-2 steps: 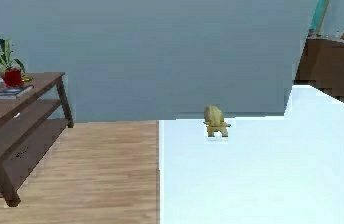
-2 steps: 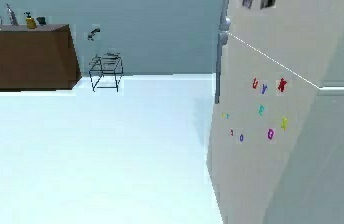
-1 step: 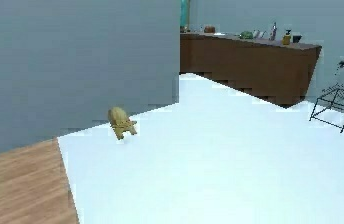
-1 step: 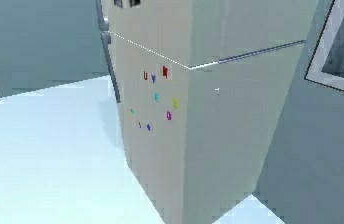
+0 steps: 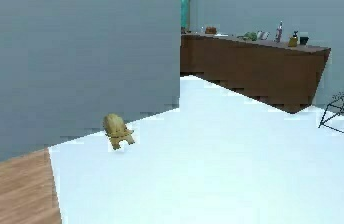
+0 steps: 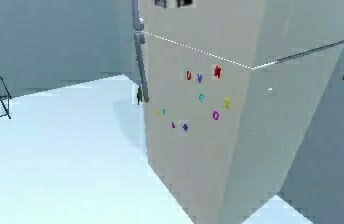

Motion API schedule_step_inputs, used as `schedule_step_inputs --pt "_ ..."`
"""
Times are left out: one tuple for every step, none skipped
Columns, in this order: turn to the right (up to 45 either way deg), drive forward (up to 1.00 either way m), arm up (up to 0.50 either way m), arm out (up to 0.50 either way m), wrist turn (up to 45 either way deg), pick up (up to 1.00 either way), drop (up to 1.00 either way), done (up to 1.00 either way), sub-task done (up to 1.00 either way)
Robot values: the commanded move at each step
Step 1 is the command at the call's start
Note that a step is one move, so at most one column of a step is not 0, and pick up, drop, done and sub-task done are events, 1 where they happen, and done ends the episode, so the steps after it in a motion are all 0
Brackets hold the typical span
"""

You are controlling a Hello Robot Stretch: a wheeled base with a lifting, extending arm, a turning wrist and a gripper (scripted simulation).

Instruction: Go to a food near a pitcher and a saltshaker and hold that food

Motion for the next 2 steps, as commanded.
schedule_step_inputs --pt "12.0 0.0 0.0 0.0 0.0 0.0 0.0 0.0 0.0" --pt "0.0 1.0 0.0 0.0 0.0 0.0 0.0 0.0 0.0"
